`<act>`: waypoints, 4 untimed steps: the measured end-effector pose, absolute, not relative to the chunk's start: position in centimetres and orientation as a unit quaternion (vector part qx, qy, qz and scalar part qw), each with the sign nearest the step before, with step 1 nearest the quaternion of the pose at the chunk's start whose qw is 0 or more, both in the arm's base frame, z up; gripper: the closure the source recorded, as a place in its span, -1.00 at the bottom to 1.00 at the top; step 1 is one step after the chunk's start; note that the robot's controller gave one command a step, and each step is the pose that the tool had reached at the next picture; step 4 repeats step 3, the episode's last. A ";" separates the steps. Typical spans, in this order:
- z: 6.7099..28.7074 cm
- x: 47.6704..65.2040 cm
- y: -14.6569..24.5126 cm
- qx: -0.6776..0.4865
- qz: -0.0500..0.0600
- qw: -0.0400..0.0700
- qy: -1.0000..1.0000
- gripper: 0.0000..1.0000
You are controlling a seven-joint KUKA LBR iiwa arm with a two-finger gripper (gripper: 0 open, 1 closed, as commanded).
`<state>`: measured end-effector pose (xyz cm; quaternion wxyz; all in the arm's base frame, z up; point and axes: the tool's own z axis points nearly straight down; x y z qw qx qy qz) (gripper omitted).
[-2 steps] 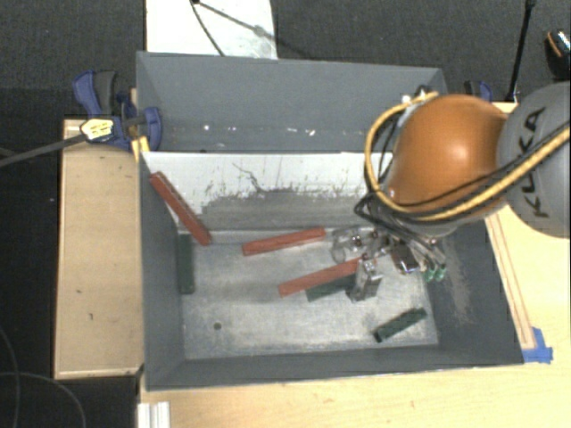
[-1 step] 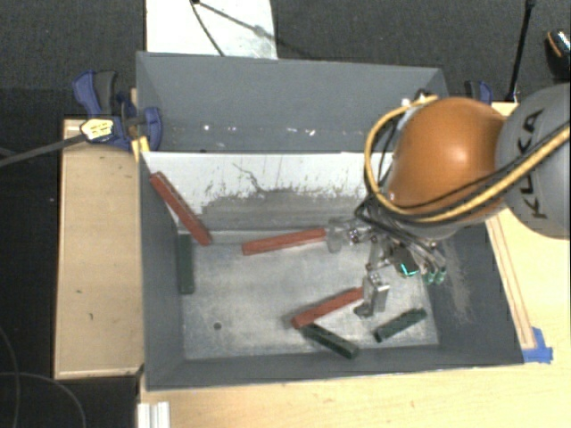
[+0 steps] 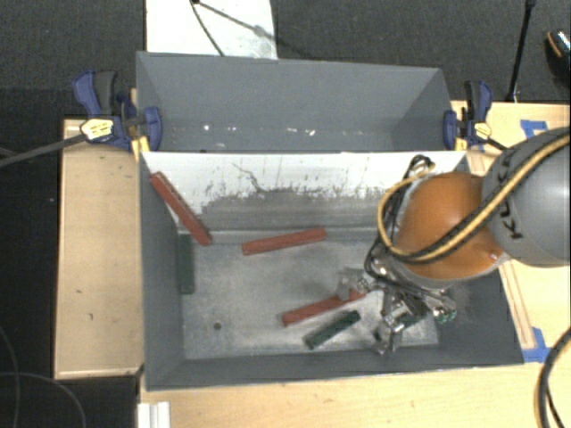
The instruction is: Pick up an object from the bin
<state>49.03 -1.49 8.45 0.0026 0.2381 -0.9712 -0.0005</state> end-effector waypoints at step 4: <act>21.6 52.6 -0.5 0.171 0.001 -0.005 -0.985 1.00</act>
Offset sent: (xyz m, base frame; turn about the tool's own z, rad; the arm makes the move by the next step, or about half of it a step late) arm 0.0271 0.0591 -0.0145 0.0491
